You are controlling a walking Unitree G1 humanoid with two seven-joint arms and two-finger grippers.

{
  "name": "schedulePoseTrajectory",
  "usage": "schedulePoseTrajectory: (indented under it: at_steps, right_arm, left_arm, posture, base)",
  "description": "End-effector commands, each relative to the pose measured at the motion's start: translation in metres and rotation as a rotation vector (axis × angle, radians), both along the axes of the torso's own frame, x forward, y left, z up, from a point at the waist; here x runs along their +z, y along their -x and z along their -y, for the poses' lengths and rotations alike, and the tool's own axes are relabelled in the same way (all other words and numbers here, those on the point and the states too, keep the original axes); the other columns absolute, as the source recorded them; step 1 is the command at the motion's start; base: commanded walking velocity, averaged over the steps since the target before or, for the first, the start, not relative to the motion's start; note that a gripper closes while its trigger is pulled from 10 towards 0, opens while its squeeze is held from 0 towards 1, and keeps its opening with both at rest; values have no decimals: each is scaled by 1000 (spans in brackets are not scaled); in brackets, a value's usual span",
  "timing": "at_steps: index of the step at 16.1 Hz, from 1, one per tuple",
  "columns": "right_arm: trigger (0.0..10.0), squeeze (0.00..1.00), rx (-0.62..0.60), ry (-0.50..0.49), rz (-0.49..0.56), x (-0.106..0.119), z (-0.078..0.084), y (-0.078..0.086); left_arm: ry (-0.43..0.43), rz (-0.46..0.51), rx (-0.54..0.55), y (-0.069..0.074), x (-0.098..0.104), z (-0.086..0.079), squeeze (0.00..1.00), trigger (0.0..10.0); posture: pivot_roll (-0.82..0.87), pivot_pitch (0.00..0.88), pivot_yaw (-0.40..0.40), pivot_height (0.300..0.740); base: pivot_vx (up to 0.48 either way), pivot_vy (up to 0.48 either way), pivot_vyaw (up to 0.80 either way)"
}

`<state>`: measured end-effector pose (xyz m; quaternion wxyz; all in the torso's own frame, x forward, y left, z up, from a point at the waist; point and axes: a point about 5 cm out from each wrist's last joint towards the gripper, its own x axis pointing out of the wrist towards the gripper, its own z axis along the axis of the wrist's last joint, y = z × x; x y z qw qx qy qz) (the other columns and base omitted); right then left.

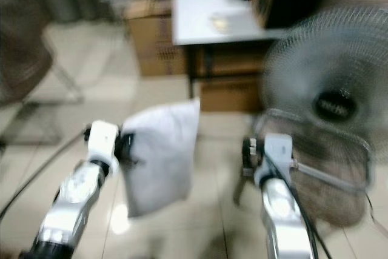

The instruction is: Move the pillow to the sofa from floor

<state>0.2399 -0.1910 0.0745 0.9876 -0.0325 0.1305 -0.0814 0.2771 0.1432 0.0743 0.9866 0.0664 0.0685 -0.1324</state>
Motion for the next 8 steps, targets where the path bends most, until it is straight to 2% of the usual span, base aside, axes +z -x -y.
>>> schedulePoseTrajectory:
  at_steps: [1,2,3,4,5,8]
  right_arm:
    - [10000,0,-13,19,7,3,9,1]
    - [10000,0,17,3,10,4,6,0]
    - [10000,0,57,-9,14,4,3,-1]
    - [10000,0,190,-22,-10,2,-10,-2]
    - [10000,0,260,-17,-2,2,-16,-4]
    - [10000,0,291,-48,17,1,-18,-6]
  left_arm:
    - [31,61,-23,-4,12,11,0,10000]
    - [27,65,-12,-3,12,10,0,10000]
    - [19,64,5,-2,11,8,0,10000]
    - [25,56,47,2,9,2,0,10000]
    - [14,54,67,6,7,-5,0,10000]
    - [-16,47,94,18,4,-16,0,10000]
  posture:
    - [-72,0,60,740]
    - [-69,0,54,740]
    - [-67,0,50,740]
    - [-59,0,41,740]
    - [-41,0,20,740]
    - [-22,0,2,740]
  base:
    - [390,0,-800]
    - [360,0,-800]
    - [0,0,0]
    - [0,0,0]
    - [0,0,0]
    - [0,0,0]
